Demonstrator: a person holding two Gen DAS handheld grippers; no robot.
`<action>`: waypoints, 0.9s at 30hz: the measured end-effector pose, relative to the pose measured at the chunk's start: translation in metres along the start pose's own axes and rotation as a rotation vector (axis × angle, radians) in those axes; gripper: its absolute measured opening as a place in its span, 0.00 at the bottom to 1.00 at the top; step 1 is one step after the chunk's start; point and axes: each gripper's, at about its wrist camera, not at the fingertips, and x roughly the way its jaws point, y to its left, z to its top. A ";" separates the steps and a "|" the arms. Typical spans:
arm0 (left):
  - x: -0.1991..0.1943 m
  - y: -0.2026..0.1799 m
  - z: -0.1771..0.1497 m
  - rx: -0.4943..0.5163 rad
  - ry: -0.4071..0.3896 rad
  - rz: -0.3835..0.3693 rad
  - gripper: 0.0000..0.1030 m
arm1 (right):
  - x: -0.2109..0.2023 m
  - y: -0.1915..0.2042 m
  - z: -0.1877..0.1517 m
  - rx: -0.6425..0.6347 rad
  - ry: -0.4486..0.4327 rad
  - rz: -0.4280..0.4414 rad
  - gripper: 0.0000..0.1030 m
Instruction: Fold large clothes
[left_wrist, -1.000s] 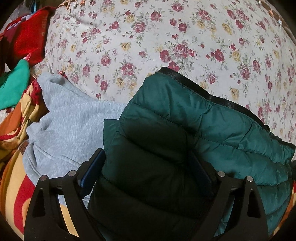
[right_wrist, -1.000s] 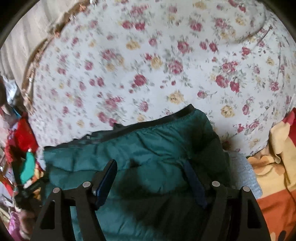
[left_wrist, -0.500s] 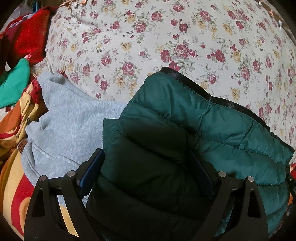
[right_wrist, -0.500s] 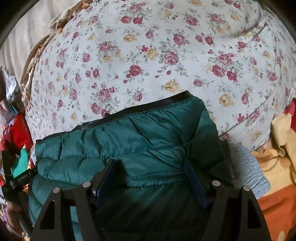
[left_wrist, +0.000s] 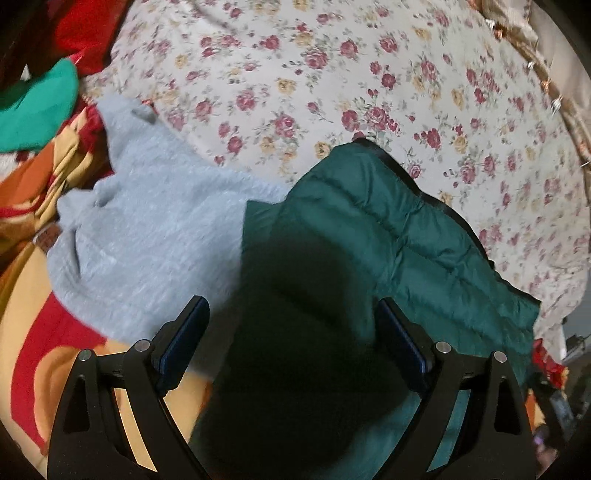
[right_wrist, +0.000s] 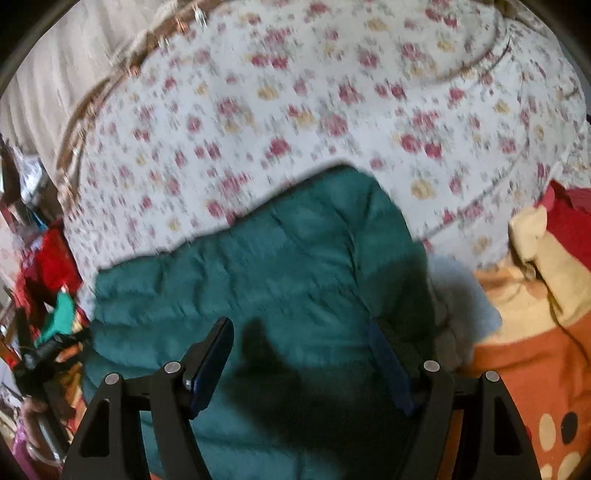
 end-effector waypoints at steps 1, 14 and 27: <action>0.000 0.005 -0.002 -0.007 0.009 -0.012 0.89 | 0.003 0.001 0.000 -0.012 0.017 -0.010 0.71; 0.032 0.045 -0.006 -0.187 0.136 -0.234 0.99 | -0.006 -0.042 -0.004 0.132 0.074 -0.003 0.99; 0.067 0.025 -0.004 -0.225 0.184 -0.323 0.88 | 0.059 -0.060 -0.003 0.200 0.188 0.252 0.98</action>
